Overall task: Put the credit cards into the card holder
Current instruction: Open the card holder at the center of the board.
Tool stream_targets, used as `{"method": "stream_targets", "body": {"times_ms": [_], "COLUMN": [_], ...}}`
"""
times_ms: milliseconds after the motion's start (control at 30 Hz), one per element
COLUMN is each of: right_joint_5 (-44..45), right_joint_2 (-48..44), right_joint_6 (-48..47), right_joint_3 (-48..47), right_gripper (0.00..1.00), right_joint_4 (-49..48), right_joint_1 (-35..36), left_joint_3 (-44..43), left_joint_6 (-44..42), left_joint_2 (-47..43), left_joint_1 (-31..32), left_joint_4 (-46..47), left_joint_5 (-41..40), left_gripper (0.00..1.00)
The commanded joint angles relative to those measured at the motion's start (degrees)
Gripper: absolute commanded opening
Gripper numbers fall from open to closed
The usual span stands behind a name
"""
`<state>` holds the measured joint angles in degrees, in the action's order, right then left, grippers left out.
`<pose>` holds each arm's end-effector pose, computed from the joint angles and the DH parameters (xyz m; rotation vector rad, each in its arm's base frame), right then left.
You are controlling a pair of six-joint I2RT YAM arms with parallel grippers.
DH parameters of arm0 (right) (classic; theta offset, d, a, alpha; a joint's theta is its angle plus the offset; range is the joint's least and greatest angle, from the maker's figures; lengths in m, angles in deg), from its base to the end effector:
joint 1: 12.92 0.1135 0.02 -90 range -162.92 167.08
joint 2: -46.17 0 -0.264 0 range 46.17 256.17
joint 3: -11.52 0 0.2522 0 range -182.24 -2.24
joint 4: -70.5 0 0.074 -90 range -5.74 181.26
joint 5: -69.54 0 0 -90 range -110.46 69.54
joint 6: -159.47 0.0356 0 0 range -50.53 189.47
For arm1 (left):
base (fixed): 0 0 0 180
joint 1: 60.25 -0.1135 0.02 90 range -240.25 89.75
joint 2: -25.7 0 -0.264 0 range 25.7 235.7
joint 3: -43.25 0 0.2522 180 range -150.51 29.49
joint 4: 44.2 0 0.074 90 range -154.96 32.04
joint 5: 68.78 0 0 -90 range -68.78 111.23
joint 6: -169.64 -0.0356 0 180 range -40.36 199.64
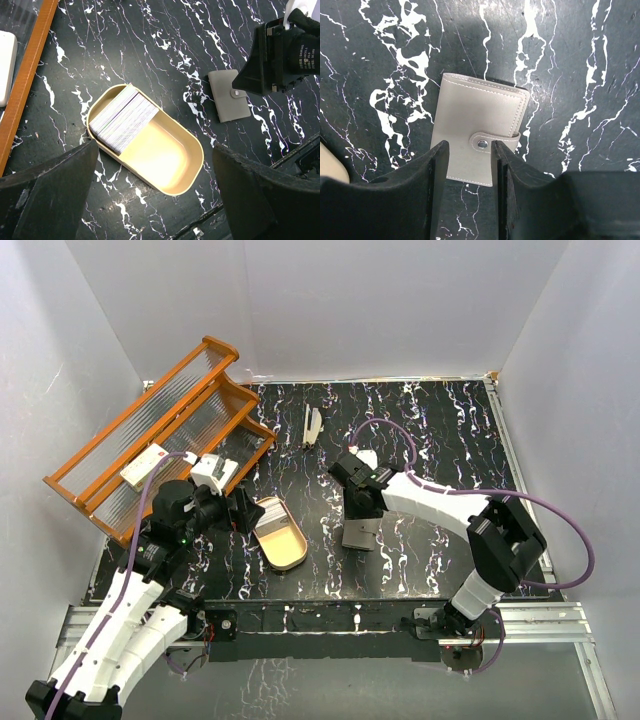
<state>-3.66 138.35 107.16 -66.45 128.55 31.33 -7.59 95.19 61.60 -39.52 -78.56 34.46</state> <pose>0.2274 0.2072 0.2125 -0.0930 2.7171 -0.0249 0.1395 -0.0615 0.2972 0.2478 1.9380 -0.6438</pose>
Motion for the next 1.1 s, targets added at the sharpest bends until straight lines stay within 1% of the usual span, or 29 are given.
{"method": "stream_targets", "body": {"times_ms": [0,100,200,400,533,667,933,1067], "right_joint_5": [2.06,1.80,3.32,4.92,6.04,7.06,8.84,10.14], "right_joint_2": [-2.14,-1.17,0.58,3.18,5.94,5.90,3.61,2.73], "right_joint_6": [4.91,4.46,4.47,6.02,5.99,6.33,5.22,3.87], "right_joint_3": [1.41,2.11,2.11,4.56,4.53,5.14,5.12,4.67], "right_gripper": [0.37,0.38,0.38,0.38,0.37,0.30,0.08,0.00], "right_joint_4": [-2.74,-3.64,-3.11,-4.01,-3.40,-3.49,-3.34,-2.95], "right_joint_1": [0.87,1.32,1.63,2.40,2.53,2.72,3.34,3.39], "left_joint_3": [-2.06,-2.04,-2.00,-2.15,-2.20,-2.25,-2.15,-2.30], "left_joint_6": [-0.61,-0.60,-0.60,-0.67,-0.79,-0.86,-0.69,-0.63], "left_joint_2": [0.05,-0.08,-0.04,0.13,-0.24,-0.69,-0.48,0.25], "left_joint_1": [-0.33,-0.34,-0.34,-0.34,-0.35,-0.32,-0.33,-0.34], "left_joint_4": [0.03,0.12,0.21,-0.04,-0.04,-0.35,-0.32,-0.54], "left_joint_5": [0.30,0.28,0.47,0.65,0.65,0.31,0.28,-0.02], "left_gripper": [0.96,0.96,0.96,0.96,0.96,0.96,0.96,0.96]}}
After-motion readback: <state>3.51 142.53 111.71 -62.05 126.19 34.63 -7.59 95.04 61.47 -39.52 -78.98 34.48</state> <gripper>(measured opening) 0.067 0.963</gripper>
